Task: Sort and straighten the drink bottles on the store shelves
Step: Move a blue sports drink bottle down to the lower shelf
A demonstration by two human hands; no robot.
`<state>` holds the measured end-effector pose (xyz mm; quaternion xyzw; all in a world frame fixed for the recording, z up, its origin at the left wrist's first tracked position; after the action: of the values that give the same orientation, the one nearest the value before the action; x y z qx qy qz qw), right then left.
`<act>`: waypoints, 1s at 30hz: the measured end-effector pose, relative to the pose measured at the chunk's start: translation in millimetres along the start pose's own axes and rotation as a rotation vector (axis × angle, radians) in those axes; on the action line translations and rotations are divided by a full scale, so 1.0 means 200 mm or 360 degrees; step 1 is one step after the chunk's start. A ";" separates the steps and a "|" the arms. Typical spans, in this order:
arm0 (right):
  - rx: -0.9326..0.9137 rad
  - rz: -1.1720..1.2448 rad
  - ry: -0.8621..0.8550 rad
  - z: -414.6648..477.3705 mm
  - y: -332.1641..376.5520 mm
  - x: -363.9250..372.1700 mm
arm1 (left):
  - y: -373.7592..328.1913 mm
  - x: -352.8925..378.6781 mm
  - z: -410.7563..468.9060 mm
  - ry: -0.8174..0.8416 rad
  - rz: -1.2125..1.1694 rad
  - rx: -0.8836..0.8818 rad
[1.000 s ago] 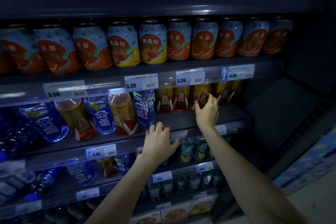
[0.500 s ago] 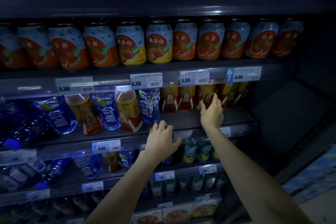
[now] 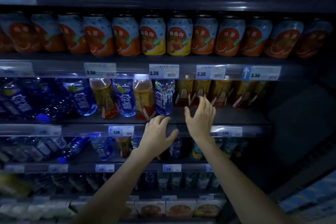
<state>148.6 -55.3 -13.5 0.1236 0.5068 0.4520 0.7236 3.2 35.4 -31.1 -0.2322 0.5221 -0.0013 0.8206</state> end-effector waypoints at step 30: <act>-0.0532 -0.0468 0.0540 -1.10 1.25 0.95 | 1.55 -0.99 -0.97 -0.0389 -0.0168 -0.0490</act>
<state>-155.2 172.4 -72.4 -0.1497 0.5516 0.4337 0.6966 -327.4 287.4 -48.5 -0.3804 0.3999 0.0638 0.8314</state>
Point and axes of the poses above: each hand's wrist, its own z-axis towards the middle knuckle, its own x-axis out of the palm, y = z × x, the point moved 7 cm from there along z, towards the middle knuckle, and after that the axes turned 11 degrees about x, right-handed, at the moved point
